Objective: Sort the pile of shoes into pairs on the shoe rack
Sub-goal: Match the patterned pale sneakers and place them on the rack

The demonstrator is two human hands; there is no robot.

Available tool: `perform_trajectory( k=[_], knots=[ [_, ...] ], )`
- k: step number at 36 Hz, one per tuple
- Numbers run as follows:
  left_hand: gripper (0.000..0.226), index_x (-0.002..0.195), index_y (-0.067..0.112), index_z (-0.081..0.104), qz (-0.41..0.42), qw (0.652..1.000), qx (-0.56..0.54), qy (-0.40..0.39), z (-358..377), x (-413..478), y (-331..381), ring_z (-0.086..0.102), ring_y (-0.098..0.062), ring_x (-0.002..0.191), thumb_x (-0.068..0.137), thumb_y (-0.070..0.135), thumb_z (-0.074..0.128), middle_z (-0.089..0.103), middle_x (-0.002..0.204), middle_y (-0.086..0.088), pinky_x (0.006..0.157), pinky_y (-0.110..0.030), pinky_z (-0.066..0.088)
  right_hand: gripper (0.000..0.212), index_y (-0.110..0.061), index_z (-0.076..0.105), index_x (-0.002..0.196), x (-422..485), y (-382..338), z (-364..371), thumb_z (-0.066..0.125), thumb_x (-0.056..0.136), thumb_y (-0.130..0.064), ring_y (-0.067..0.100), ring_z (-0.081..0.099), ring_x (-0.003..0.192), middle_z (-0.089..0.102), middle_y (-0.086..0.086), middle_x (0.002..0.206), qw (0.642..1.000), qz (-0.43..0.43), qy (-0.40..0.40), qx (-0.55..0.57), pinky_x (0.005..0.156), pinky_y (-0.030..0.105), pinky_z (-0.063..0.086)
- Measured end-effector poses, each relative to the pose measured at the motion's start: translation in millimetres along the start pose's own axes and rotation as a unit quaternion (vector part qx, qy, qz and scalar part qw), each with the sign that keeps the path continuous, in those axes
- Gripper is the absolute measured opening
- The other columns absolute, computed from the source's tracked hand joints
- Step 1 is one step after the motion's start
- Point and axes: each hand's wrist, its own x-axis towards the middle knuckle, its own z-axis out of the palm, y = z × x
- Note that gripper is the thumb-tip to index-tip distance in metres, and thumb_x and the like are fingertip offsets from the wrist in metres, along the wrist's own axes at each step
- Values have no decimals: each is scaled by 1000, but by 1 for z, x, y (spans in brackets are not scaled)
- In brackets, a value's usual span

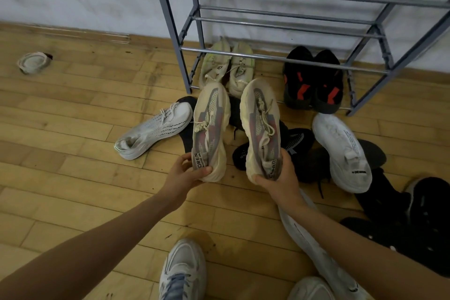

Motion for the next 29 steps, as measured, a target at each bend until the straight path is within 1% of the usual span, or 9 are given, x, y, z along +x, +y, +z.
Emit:
perform_trajectory(
  k=[3, 7, 9, 12, 17, 22, 24, 27, 29],
  knots=[
    [64, 119, 22, 52, 61, 998, 20, -8, 11, -7, 8, 63, -21, 101, 66, 4, 81, 59, 118, -6, 72, -30, 54, 94, -34, 31, 139, 1, -12, -5, 78, 59, -44, 13, 46, 126, 46, -6, 135, 999, -43, 22, 2, 103, 43, 45],
    [63, 124, 21, 51, 134, 990, 44, 1, 30, -9, 30, 64, -18, 99, 70, 2, 77, 61, 109, 2, 66, -24, 55, 91, -32, 32, 139, 9, -34, -12, 82, 63, -32, 11, 46, 125, 46, -5, 134, 995, -83, 55, 6, 102, 35, 44],
    [64, 127, 19, 51, 151, 988, 41, 1, 38, -6, 44, 65, -16, 99, 71, 2, 77, 61, 111, 2, 68, -22, 56, 91, -32, 32, 138, 17, -44, -18, 84, 63, -26, 12, 47, 121, 46, -4, 132, 995, -79, 68, 6, 97, 30, 44],
    [62, 129, 17, 52, 164, 986, 36, 6, 48, 4, 62, 66, -19, 103, 74, 5, 77, 63, 116, -1, 75, -27, 58, 86, -30, 35, 136, 28, -61, -27, 84, 65, -25, 14, 49, 117, 48, -3, 129, 994, -76, 75, 0, 90, 27, 43],
    [60, 130, 14, 53, 177, 983, 40, 28, 63, 29, 89, 65, -24, 107, 76, 11, 78, 64, 120, -7, 77, -32, 56, 76, -25, 42, 128, 55, -85, -43, 84, 64, -27, 17, 52, 115, 53, -7, 120, 993, -78, 86, -27, 90, 29, 43],
    [53, 123, 12, 53, 176, 983, 10, 52, 77, 57, 113, 65, -22, 105, 76, 9, 78, 63, 121, -9, 89, -41, 55, 84, -22, 38, 135, 93, -114, -51, 82, 66, -39, 23, 51, 118, 49, 4, 132, 993, -38, 90, -58, 86, 29, 42],
    [55, 122, 10, 55, 181, 982, 4, 57, 82, 69, 122, 65, -22, 107, 74, 11, 80, 63, 122, -10, 90, -39, 55, 90, -20, 34, 139, 109, -125, -53, 80, 66, -46, 26, 50, 121, 47, 6, 135, 993, -22, 90, -72, 90, 32, 43],
    [56, 125, 10, 56, 199, 977, 11, 74, 87, 88, 143, 65, -19, 102, 74, 14, 80, 65, 117, -7, 78, -28, 56, 99, -18, 31, 142, 135, -142, -56, 77, 62, -54, 28, 48, 124, 46, 7, 138, 991, -9, 92, -92, 99, 43, 45],
    [55, 122, 10, 58, 208, 975, 16, 83, 89, 101, 159, 65, -20, 104, 73, 18, 81, 66, 116, -6, 83, -31, 56, 102, -17, 31, 142, 152, -154, -58, 76, 60, -58, 29, 49, 123, 46, 8, 138, 991, -13, 90, -102, 99, 47, 46]
  ],
)
